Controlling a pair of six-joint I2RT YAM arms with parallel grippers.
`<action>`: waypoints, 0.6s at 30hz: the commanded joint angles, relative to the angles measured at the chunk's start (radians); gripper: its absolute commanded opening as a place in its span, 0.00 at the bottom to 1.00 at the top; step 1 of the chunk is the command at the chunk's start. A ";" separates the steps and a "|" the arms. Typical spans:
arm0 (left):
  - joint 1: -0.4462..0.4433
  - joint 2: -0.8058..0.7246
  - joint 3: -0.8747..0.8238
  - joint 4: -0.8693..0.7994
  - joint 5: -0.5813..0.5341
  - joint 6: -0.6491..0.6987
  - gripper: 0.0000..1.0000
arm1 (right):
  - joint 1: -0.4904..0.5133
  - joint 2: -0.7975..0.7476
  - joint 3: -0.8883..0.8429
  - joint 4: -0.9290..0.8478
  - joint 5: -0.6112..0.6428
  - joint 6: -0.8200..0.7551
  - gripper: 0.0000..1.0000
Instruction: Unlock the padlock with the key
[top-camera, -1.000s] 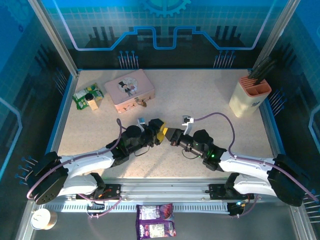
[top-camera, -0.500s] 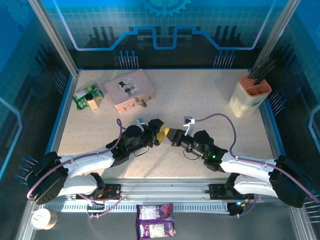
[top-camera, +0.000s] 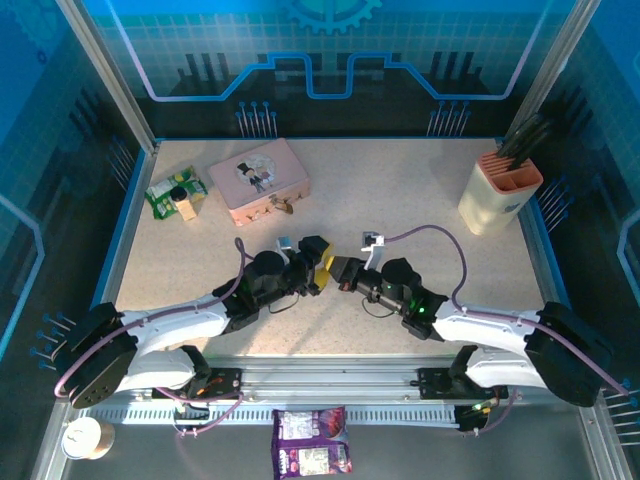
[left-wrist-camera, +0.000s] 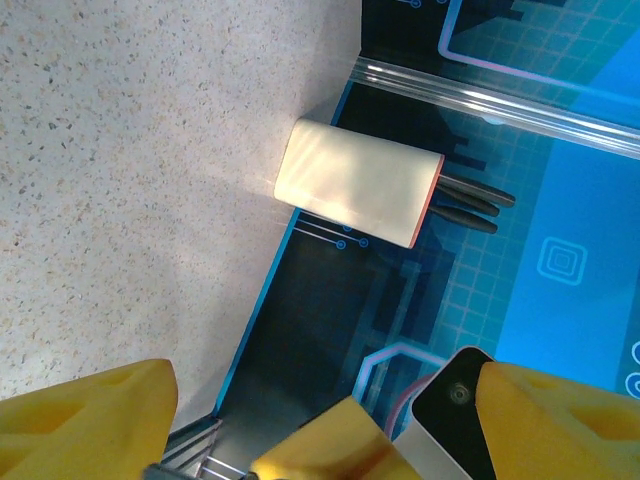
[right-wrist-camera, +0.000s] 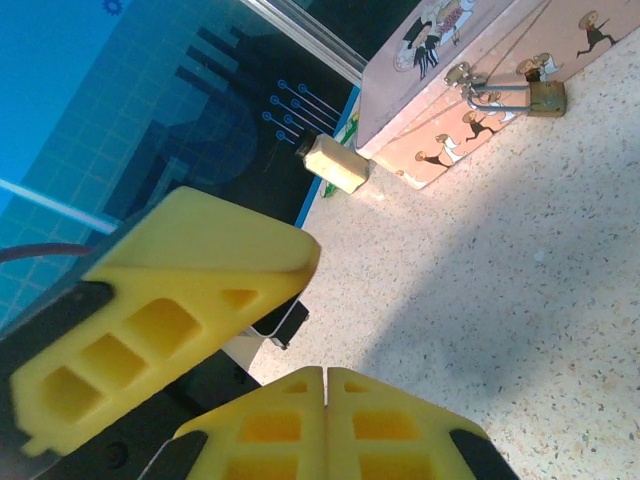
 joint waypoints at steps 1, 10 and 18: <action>-0.009 0.007 0.019 0.030 0.019 0.017 0.80 | -0.007 0.021 0.030 0.064 -0.009 0.013 0.00; -0.009 -0.002 0.007 0.021 -0.002 0.014 0.73 | -0.008 -0.032 0.004 -0.021 0.021 0.008 0.00; -0.008 0.004 0.016 0.018 -0.001 0.024 0.66 | -0.006 -0.066 -0.021 -0.041 0.022 0.007 0.00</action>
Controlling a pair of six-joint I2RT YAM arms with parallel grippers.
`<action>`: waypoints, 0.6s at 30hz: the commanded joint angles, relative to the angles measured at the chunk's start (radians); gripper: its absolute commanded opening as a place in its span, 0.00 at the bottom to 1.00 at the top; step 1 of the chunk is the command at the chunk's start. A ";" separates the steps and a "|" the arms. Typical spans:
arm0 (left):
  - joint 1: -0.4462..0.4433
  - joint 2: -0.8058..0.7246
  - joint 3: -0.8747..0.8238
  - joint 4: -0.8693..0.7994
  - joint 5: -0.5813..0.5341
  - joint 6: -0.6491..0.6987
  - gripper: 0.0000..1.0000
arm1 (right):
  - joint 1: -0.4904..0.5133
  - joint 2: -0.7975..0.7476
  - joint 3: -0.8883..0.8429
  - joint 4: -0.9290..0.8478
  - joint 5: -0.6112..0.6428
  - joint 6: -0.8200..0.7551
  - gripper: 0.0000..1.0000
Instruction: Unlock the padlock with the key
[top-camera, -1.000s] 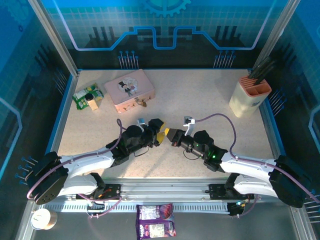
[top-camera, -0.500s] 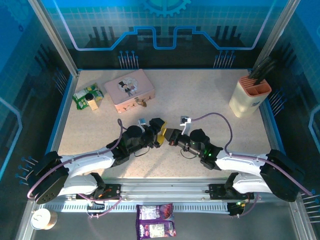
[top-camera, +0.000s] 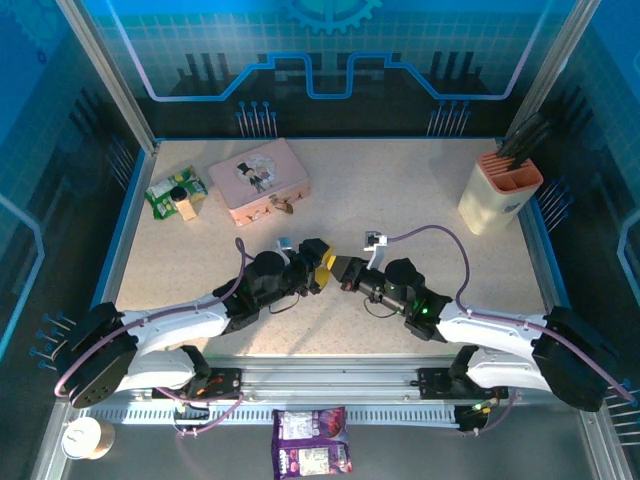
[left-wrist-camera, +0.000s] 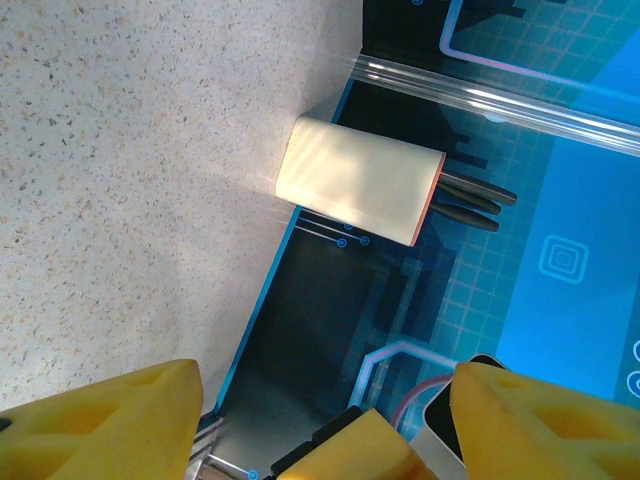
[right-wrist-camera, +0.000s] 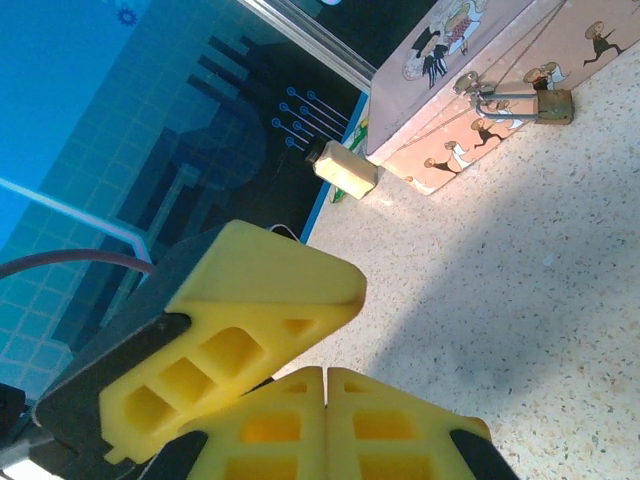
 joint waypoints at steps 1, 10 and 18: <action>-0.005 0.003 0.016 0.017 -0.001 0.025 0.65 | -0.007 -0.012 -0.019 -0.012 0.019 0.004 0.00; -0.005 -0.001 0.028 0.005 0.012 0.034 0.70 | -0.006 -0.003 -0.007 -0.004 0.023 -0.006 0.00; -0.005 -0.023 0.022 -0.012 0.002 0.039 0.68 | -0.008 0.021 0.005 -0.007 0.018 -0.013 0.00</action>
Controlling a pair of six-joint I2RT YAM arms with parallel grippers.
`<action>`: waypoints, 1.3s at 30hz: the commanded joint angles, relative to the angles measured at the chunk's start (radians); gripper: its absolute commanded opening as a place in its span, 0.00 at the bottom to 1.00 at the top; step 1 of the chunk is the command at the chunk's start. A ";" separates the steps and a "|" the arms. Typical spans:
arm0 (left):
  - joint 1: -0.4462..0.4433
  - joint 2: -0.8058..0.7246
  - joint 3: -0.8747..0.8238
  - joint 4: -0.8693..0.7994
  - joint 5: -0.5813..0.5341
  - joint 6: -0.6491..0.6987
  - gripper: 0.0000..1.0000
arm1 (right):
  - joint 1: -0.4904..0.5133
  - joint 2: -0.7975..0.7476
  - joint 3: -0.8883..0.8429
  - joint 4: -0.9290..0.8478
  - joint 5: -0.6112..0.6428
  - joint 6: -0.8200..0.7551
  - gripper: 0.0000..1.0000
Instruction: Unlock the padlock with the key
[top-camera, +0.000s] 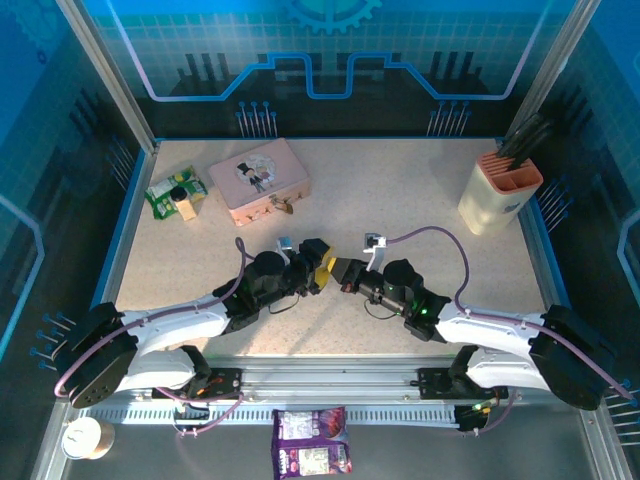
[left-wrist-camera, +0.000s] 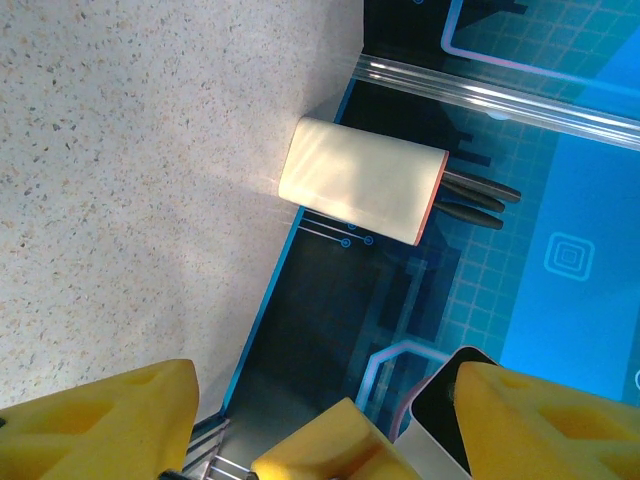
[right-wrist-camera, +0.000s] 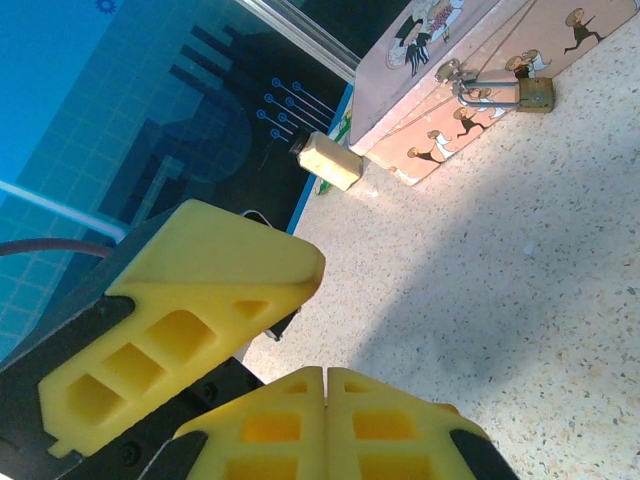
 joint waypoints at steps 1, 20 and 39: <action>-0.005 -0.025 0.022 -0.012 0.001 0.024 0.67 | -0.007 0.005 0.005 -0.001 0.019 -0.004 0.00; 0.000 -0.036 0.033 -0.043 -0.004 0.030 0.47 | -0.007 -0.016 -0.028 -0.024 0.040 0.007 0.00; 0.001 -0.042 0.049 -0.069 -0.007 0.034 0.24 | -0.004 0.006 -0.026 0.003 0.027 0.022 0.00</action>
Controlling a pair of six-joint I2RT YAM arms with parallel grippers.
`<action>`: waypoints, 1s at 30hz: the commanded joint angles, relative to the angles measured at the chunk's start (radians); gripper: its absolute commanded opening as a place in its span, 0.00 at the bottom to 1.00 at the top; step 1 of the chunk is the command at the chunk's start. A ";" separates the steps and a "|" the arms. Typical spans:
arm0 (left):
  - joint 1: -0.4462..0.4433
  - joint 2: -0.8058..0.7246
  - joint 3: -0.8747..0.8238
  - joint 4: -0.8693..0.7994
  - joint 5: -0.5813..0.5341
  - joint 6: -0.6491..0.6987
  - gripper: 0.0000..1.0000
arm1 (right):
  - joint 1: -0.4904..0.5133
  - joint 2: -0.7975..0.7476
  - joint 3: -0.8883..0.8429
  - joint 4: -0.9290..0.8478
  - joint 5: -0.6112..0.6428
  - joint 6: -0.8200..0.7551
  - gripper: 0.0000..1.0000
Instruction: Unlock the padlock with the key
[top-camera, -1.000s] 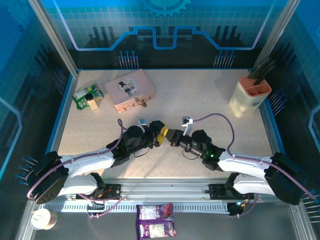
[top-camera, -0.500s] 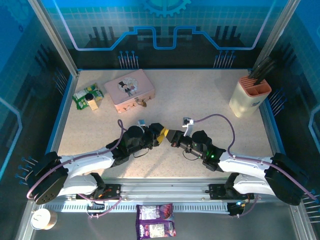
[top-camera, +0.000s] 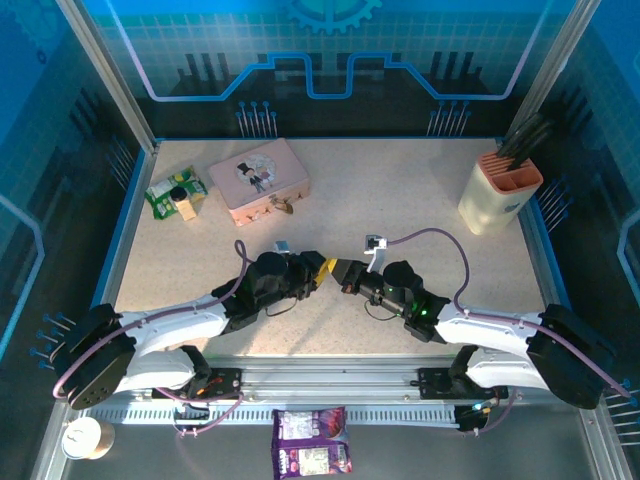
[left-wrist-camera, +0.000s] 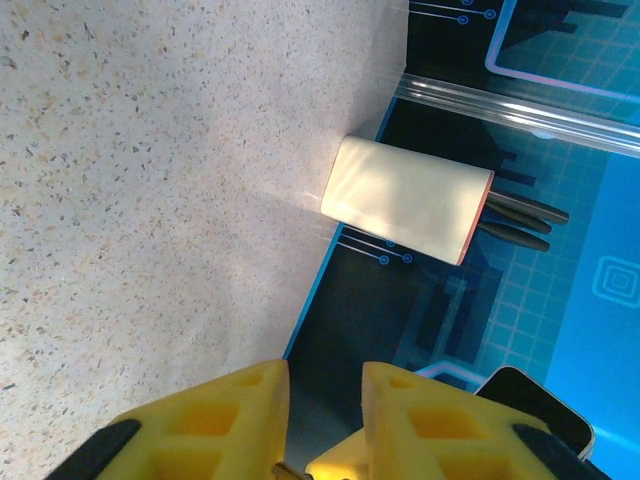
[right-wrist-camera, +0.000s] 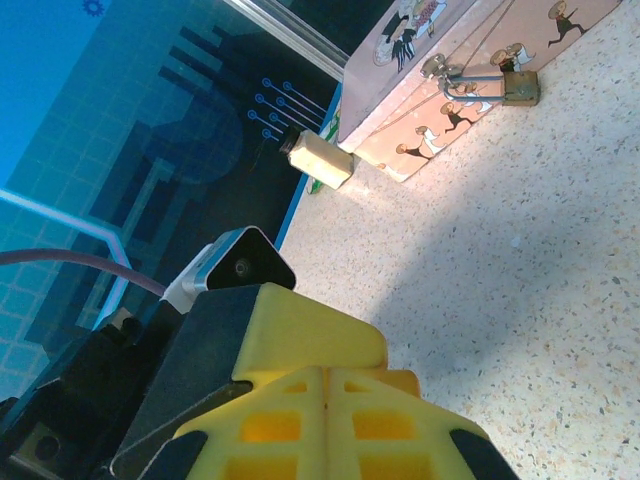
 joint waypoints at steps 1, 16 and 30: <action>-0.001 -0.032 0.048 0.030 0.004 0.025 0.21 | 0.000 -0.008 -0.013 -0.014 0.025 0.004 0.00; -0.001 -0.043 0.052 0.001 -0.008 0.048 0.05 | 0.015 -0.014 -0.024 -0.013 0.042 0.000 0.00; 0.113 -0.026 0.159 -0.039 0.039 0.613 0.08 | -0.239 -0.245 -0.128 -0.143 -0.178 0.090 0.43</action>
